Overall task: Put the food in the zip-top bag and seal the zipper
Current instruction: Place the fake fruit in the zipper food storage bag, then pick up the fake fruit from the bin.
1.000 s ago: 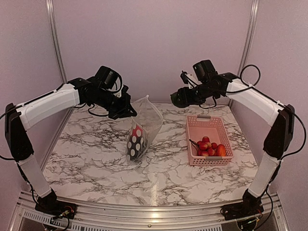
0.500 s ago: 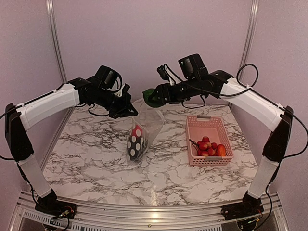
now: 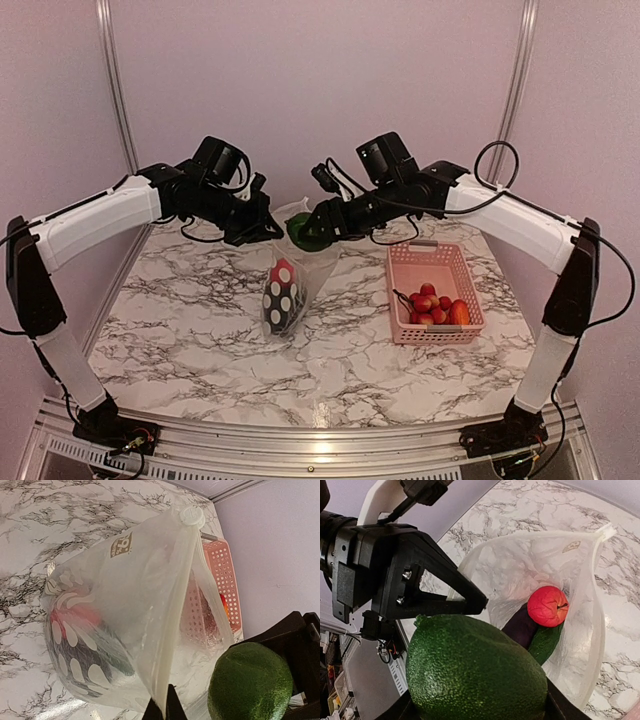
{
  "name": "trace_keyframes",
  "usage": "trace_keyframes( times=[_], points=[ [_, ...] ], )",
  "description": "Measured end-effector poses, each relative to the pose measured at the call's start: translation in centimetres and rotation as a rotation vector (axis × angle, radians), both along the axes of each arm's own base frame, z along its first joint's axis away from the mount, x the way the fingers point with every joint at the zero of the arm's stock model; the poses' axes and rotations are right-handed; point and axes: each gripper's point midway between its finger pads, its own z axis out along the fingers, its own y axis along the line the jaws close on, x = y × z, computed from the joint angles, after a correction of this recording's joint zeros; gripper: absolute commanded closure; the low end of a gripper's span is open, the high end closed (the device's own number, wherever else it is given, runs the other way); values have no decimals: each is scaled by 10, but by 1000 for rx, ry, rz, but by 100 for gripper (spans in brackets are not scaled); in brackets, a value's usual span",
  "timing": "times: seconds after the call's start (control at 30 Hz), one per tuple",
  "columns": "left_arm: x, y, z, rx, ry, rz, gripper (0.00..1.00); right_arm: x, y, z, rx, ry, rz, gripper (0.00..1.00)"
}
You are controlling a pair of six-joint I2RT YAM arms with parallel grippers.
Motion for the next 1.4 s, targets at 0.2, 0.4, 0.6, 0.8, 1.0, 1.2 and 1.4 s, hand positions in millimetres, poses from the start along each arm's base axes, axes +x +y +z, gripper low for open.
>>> trace_keyframes(
  times=[0.2, 0.4, 0.6, 0.8, 1.0, 1.2, 1.4],
  points=[
    [0, 3, 3, -11, -4, 19, 100, -5, -1, -14, -18, 34, 6, 29],
    [1, 3, 3, -15, -5, 21, 100, -8, 0, -11, -18, 32, 18, 15],
    [2, 3, 3, -16, -5, 23, 100, -8, 1, 5, -5, 8, 26, 16],
    [5, 7, 3, -17, -5, 33, 100, -6, 1, 32, 16, -39, 23, 17],
    [7, 8, 4, -22, -6, 37, 100, 3, -7, 53, 5, -120, -18, 23],
    [8, 7, 7, -37, -8, 28, 100, 20, -41, 43, -69, -141, -126, 28],
    [7, 6, 7, -47, -4, 18, 100, 43, -122, 13, -180, -92, -346, 29]
  ],
)
